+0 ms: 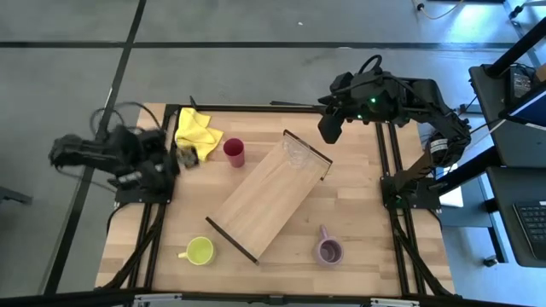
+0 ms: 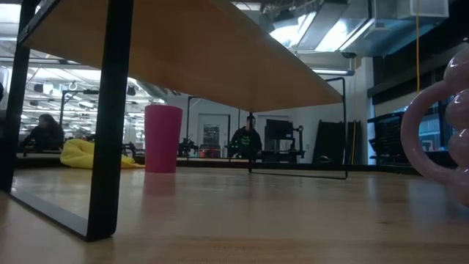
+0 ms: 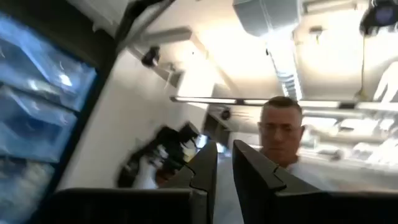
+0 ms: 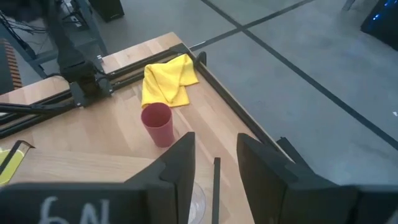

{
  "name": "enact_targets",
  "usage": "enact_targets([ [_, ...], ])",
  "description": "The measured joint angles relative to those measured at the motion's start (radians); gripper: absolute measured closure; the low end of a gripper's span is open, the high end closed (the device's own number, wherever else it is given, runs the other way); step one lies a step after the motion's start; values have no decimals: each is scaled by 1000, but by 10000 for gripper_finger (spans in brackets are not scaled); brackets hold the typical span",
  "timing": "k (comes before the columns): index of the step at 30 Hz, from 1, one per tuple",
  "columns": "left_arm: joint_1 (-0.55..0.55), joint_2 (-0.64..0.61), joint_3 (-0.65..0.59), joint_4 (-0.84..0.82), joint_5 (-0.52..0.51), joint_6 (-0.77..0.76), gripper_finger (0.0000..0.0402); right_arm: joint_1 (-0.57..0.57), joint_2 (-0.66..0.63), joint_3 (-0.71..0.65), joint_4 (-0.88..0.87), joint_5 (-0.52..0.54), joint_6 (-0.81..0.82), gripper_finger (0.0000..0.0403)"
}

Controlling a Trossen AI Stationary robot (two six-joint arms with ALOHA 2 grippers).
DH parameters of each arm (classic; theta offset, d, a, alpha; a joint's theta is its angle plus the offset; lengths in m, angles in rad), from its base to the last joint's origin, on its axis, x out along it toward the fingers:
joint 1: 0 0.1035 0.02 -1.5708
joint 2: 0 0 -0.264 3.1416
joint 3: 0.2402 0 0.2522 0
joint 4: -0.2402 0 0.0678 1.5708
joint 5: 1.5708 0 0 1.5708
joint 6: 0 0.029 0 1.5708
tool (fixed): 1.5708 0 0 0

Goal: Stack small to large cups/mugs on shelf
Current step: Put the yellow mug on the shelf

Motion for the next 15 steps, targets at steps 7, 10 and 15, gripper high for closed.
enact_targets([
  [7,-495,34,-51,-152,-491,149,357,0,-5,0,-20,0,-18,283],
  [10,-685,54,-25,-248,-727,191,357,0,-5,0,-26,0,-35,283],
  [15,-904,92,173,-619,-1086,303,357,0,-5,0,-25,0,-64,283],
])
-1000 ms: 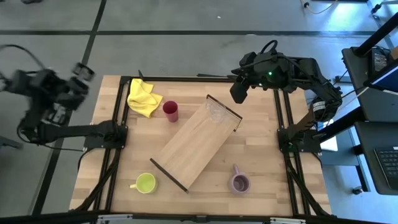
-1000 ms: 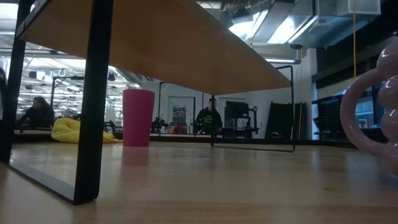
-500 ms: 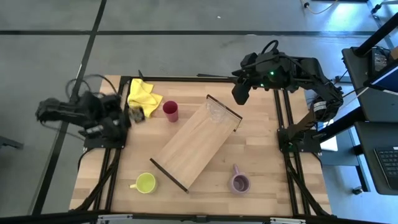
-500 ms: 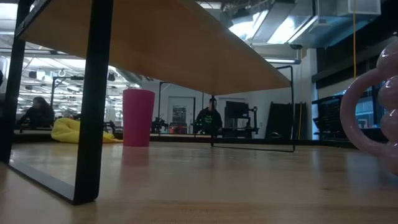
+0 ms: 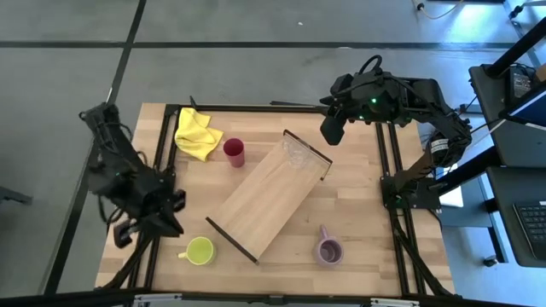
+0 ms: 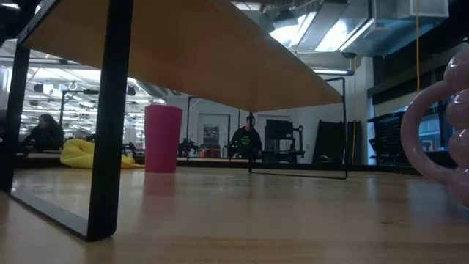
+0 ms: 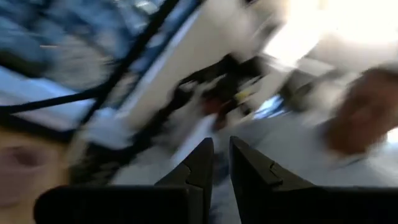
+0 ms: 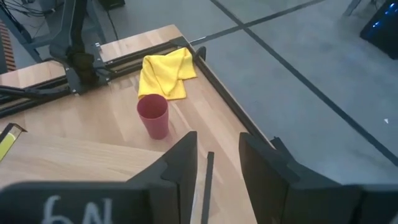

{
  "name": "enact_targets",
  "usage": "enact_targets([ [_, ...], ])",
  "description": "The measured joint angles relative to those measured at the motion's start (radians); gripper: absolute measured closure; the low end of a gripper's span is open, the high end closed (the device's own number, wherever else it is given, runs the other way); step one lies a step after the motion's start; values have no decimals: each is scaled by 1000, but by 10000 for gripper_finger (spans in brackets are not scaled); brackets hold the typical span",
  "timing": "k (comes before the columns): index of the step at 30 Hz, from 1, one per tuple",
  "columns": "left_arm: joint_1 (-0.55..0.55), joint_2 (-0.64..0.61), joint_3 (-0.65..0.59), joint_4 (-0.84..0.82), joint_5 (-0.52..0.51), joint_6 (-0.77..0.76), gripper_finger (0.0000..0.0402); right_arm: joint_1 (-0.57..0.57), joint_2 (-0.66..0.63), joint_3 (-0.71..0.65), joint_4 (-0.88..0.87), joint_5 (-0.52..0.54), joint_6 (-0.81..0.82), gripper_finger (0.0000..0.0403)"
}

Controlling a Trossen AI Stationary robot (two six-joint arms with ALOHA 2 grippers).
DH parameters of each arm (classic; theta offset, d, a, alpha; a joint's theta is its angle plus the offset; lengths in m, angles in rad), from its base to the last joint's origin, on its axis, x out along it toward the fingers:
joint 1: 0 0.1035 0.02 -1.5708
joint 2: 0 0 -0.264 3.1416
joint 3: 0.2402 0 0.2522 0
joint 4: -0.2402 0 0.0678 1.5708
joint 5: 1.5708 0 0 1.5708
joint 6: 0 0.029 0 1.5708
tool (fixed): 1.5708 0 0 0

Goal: Stack small to large cups/mugs on shelf
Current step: Put the yellow mug on the shelf

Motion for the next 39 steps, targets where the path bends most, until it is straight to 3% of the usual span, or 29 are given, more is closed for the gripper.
enact_targets([
  [4,-53,63,248,-506,-186,18,357,-2,0,0,7,0,-18,283],
  [7,-52,140,409,-927,-227,-168,357,-2,0,0,7,0,-18,283],
  [11,-34,253,573,-1416,-149,-482,357,-2,0,0,3,0,-10,283],
  [14,-5,334,623,-1640,-23,-635,357,-2,0,0,-3,0,7,283],
  [27,57,549,568,-1637,271,-954,345,-2,0,0,-5,0,2,283],
  [39,-41,720,565,-1582,173,-1295,284,-2,1,0,-24,-9,-11,283],
])
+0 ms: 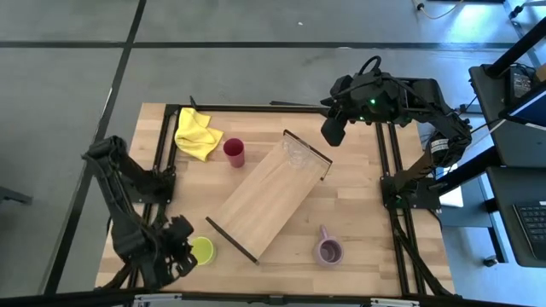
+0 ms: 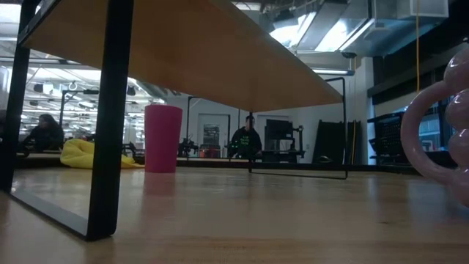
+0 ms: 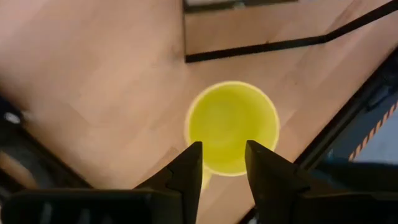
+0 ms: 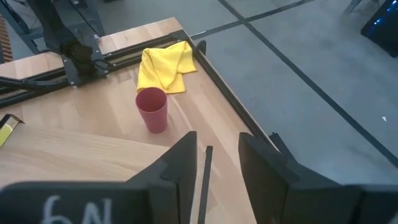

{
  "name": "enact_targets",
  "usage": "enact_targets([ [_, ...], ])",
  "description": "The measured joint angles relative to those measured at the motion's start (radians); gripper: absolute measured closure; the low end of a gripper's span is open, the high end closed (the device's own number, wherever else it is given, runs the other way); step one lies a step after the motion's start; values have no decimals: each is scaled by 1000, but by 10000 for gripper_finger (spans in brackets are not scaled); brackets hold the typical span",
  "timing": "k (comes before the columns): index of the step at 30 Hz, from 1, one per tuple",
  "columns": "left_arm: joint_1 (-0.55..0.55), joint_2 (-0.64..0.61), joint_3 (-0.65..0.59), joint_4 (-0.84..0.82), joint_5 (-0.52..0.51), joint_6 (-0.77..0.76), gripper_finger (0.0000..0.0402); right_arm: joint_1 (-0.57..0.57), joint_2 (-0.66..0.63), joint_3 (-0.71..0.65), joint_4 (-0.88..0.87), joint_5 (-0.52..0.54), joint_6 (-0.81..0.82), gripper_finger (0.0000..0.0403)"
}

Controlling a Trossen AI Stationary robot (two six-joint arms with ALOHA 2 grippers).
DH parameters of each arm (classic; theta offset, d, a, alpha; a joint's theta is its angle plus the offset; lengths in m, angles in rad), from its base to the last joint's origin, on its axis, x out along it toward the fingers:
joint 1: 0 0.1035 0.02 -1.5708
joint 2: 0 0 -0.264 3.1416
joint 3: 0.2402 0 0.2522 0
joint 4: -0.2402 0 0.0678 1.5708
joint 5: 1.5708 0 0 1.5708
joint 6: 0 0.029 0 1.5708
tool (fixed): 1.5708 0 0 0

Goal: Stack small to large cups/mugs on shelf
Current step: Put the yellow mug on the shelf

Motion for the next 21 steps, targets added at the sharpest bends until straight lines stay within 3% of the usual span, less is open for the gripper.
enact_targets([
  [12,-9,138,0,12,57,-230,281,0,0,0,0,-1,-43,283],
  [21,-7,155,-19,-12,124,-299,281,0,0,0,0,-2,-63,283],
])
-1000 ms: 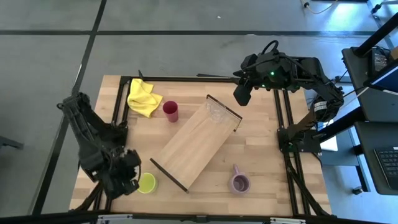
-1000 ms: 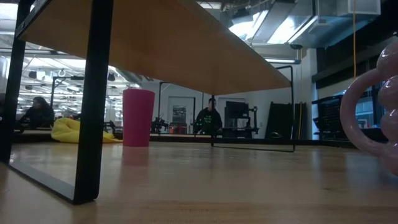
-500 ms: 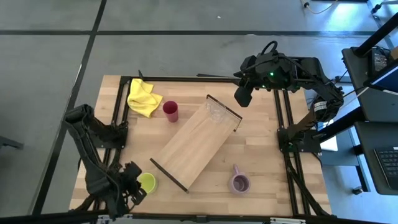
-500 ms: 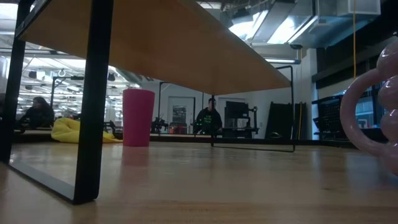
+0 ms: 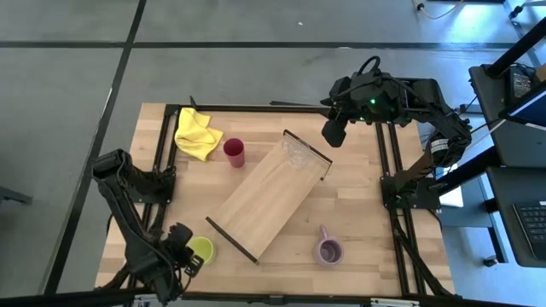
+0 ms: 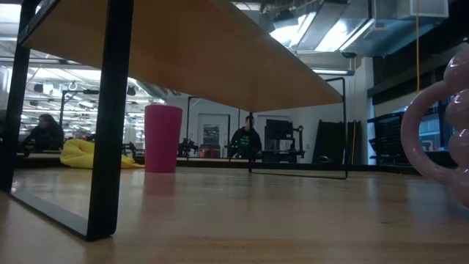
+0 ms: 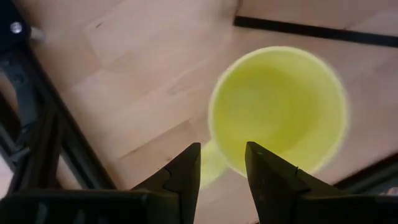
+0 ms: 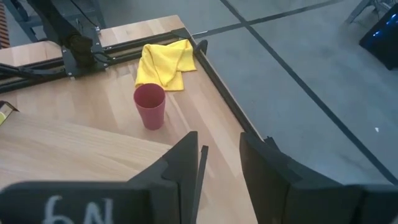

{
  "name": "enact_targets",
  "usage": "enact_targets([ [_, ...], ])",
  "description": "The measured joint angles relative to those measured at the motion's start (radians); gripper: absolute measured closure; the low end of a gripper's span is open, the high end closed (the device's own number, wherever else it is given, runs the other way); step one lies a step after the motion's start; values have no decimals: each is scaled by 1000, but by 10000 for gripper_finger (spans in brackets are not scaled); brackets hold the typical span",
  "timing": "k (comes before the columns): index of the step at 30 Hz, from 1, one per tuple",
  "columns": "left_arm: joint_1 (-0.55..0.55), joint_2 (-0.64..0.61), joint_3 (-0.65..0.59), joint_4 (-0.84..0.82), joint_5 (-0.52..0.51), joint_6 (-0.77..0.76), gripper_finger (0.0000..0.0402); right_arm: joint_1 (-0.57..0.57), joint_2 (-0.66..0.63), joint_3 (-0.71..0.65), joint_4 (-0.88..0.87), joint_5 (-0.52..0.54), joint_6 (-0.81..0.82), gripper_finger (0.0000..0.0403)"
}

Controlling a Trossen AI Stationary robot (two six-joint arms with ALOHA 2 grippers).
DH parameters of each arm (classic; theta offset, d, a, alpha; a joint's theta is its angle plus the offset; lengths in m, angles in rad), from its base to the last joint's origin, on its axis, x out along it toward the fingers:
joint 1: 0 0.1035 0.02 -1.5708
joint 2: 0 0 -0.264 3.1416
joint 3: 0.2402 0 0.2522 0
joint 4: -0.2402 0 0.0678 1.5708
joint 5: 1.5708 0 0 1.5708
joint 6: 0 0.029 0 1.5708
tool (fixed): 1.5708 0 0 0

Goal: Stack small to large cups/mugs on shelf
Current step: Put the yellow mug on the shelf

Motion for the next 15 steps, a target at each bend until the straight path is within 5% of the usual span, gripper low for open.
enact_targets([
  [15,60,-84,-159,195,13,-26,279,0,0,0,0,0,-4,283],
])
